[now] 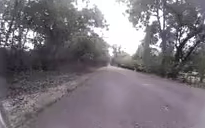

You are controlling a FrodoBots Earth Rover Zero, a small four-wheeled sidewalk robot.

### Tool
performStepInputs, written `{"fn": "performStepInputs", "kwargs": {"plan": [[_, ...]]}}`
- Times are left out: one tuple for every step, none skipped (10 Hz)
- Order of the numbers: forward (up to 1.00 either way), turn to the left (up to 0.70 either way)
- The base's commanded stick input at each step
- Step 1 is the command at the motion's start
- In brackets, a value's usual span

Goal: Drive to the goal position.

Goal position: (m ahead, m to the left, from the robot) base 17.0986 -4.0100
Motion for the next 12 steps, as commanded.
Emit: {"fn": "performStepInputs", "kwargs": {"plan": [[0.7,0.0],[0.7,-0.07],[0.7,-0.06],[0.7,0.0],[0.7,0.0],[0.7,0.0],[0.7,0.0],[0.7,0.0],[0.7,0.0],[0.7,0.0],[0.7,0.0],[0.7,0.0]]}}
